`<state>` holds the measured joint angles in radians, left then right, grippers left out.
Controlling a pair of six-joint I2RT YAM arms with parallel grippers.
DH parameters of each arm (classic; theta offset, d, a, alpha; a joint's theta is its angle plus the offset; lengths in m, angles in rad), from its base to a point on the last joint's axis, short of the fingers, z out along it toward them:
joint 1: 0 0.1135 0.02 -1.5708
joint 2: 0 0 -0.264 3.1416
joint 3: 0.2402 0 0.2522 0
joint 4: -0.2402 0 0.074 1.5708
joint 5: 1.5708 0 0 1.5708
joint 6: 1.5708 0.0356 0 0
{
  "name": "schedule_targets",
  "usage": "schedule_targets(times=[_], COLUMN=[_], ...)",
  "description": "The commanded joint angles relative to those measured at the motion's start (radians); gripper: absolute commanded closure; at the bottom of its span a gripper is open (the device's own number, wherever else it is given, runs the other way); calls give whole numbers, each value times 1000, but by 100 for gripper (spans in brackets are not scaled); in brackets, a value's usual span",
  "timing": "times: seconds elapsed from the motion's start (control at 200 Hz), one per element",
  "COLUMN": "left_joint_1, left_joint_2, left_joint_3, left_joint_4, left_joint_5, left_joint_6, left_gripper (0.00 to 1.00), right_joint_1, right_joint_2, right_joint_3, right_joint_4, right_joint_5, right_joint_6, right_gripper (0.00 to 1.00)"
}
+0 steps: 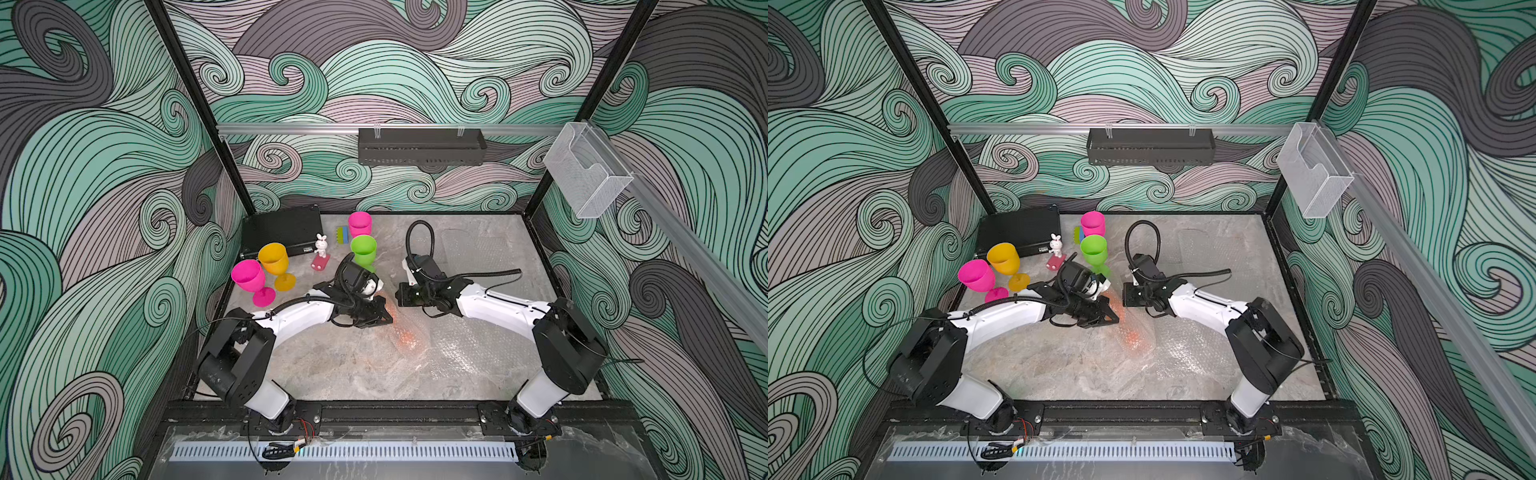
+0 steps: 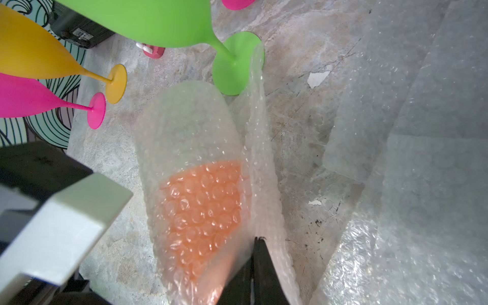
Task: Unpack wine glasses from bubble wrap
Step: Unwrap the bubble wrap at the center of the board.
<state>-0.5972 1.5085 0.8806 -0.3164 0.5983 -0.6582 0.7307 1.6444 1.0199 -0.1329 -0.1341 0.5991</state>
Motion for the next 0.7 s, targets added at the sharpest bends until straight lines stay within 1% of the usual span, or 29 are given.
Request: schedule_targets(times=[0.0,0.11,0.215,0.505,0.601,0.696], left_joint_1=[-1,3,8,17,26,34], left_joint_2=[-37,-45,-27,-33,-12,5], left_joint_3=[-4,-4,8,-1,3,2], left_joint_4=[-71,-116,-151,-146,-150,-156], left_joint_5=[-41,-114,-167,-221,-221,-224], left_joint_6=[61,107,138,164,159,152], left_gripper=[100,100,100,99,98,98], right_joint_1=[-4,-3,-2,3,4,5], right_joint_2=[-50,-98,-160,-331,-376,-388], right_joint_3=[-26,-59,-122,-337,-384,-406], right_joint_4=[39,47,66,176,191,198], right_joint_5=[-19,-11,46,139,164,161], right_joint_6=[-1,-13,-11,51,60,69], right_gripper=[93,94,95,96,96,96])
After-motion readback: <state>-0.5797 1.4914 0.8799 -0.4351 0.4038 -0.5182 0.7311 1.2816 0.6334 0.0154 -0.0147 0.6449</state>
